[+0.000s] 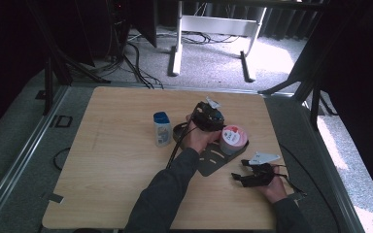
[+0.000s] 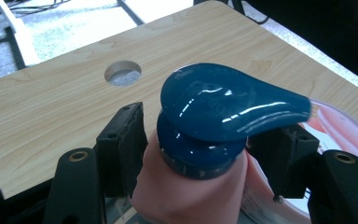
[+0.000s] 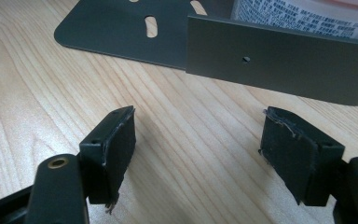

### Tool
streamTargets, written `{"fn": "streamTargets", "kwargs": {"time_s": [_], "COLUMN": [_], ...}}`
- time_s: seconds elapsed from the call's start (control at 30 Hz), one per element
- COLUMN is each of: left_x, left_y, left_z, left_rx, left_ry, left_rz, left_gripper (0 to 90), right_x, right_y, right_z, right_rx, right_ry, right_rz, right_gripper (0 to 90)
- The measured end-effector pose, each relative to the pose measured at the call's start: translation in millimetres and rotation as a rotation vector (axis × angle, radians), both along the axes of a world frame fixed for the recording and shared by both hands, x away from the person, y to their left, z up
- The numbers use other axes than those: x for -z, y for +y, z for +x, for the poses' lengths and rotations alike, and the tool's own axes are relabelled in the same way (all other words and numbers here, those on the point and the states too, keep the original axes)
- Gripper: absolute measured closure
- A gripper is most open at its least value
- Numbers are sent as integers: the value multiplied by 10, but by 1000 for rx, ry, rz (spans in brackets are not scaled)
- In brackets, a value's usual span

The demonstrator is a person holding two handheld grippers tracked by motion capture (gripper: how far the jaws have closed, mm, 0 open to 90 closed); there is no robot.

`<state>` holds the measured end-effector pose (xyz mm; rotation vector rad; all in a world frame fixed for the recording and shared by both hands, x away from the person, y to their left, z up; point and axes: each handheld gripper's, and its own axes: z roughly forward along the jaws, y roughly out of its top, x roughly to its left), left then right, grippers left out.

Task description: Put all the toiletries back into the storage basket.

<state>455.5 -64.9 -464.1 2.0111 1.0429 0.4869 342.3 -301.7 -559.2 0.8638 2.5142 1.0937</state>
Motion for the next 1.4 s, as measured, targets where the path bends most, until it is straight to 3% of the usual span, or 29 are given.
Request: {"fn": "streamTargets", "kwargs": {"time_s": [0.83, 1.4], "left_x": [-8, -183], "left_y": [333, 570], "left_z": [-207, -360], "left_rx": [75, 151], "left_ry": [-4, -38], "left_rz": [-15, 19], "left_gripper": [446, 462], "right_x": [0, 0], "right_y": [1, 0], "right_z": [-2, -1], "right_rx": [2, 1], "right_ry": [3, 1], "right_rz": [1, 0], "right_gripper": [260, 259]}}
